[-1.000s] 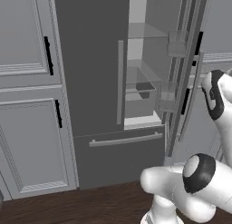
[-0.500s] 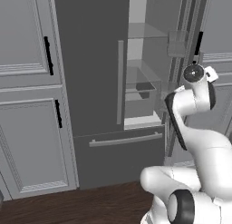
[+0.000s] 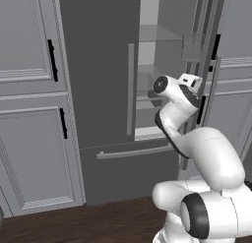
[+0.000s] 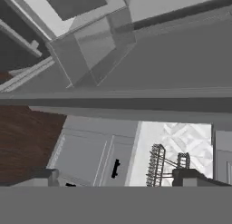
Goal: Take the strawberry from the fridge and place it on top of the pancake, located on the dining counter.
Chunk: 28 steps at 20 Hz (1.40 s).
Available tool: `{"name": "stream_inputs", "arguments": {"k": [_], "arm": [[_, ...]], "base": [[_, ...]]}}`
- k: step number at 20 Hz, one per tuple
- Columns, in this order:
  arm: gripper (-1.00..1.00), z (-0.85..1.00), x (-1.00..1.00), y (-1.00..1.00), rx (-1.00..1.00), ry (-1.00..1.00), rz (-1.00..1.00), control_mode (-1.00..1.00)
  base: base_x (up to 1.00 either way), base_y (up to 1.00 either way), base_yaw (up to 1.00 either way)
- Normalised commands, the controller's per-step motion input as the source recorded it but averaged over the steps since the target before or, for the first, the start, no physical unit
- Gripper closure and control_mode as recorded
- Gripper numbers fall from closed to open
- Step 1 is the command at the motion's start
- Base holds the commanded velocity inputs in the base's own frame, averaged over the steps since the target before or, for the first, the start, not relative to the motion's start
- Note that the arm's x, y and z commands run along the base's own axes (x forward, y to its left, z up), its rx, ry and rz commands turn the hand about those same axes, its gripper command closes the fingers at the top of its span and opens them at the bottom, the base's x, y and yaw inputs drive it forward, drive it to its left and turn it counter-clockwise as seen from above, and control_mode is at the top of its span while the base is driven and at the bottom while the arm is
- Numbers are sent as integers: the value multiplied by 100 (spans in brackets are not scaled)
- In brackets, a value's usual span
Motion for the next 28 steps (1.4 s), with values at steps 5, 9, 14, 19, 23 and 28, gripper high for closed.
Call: {"name": "stream_inputs", "arguments": {"k": [5, 9, 14, 19, 23, 28], "arm": [[-100, 0, 32, -7, -31, 72, 13, -100], [-100, -12, 24, -6, -42, 40, 14, -100], [-100, -32, 33, -29, -18, 21, 9, -100], [-100, -3, 70, -8, -9, 7, 7, -100], [-100, 0, 68, -24, -2, 5, 11, -100], [-100, 0, 35, -43, 0, 4, 9, -100]], "base": [[0, 0, 0], [0, 0, 0], [0, 0, 0], [0, 0, 0], [0, 0, 0], [0, 0, 0]]}}
